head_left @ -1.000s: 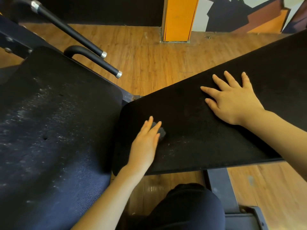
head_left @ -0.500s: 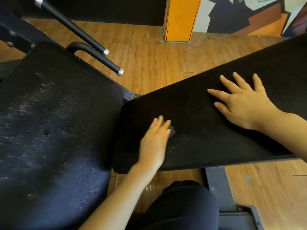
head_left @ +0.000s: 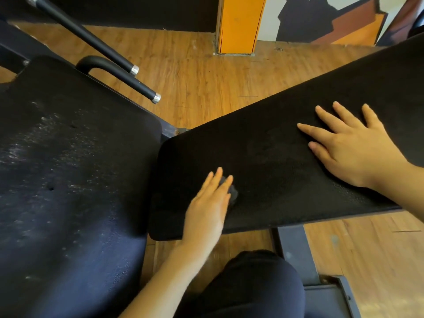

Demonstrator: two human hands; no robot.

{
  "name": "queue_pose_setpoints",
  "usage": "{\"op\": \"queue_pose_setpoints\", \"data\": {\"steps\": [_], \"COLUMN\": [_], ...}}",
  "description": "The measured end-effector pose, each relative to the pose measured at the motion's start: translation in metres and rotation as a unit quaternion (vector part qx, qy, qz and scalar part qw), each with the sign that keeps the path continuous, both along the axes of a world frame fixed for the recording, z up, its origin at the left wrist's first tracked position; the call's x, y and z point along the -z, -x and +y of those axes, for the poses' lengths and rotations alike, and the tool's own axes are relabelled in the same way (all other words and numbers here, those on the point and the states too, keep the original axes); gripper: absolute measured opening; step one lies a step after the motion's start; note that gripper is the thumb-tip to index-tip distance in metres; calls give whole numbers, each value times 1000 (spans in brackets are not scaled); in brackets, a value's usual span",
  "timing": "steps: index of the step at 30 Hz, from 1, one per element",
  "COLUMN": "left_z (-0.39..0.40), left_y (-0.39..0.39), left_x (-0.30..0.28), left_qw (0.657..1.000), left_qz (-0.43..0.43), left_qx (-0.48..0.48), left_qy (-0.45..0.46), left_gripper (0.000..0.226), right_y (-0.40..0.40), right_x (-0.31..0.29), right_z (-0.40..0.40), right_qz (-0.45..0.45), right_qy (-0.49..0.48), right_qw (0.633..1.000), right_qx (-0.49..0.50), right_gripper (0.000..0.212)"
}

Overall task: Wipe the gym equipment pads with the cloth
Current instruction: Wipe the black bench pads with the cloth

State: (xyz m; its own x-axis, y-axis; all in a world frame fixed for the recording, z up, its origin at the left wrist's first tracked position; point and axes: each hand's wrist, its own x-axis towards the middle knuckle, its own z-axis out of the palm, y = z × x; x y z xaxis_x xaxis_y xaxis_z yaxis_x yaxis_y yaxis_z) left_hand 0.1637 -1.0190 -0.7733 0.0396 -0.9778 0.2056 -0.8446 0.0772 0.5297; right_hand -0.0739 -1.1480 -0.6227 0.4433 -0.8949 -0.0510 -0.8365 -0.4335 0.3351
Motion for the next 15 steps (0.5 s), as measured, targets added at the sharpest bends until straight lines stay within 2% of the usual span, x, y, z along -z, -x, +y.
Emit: {"op": "queue_pose_setpoints", "data": {"steps": [4,8,11,15], "left_z": [32,31,19,-7], "left_y": [-68,-62,-35,38], "left_x": [41,43,26,-13], "left_qw": [994,988,992,992], "left_qz": [22,67,54,35], "left_qx": [-96,-139,-113,-9], "left_qy": [-40,-20,23,119], "left_gripper": [44,38,35,42], "right_y": [-2,-3,-2,9], "right_x": [4,4,1,-12], "right_z": [2,3,0,-7], "right_qz": [-2,1,-5,-2], "right_qy": [8,7,-8,2], "right_qw": [1000,1000,1000,1000], "right_qx": [3,3,-6,-7], "right_gripper": [62,61,66,64]}}
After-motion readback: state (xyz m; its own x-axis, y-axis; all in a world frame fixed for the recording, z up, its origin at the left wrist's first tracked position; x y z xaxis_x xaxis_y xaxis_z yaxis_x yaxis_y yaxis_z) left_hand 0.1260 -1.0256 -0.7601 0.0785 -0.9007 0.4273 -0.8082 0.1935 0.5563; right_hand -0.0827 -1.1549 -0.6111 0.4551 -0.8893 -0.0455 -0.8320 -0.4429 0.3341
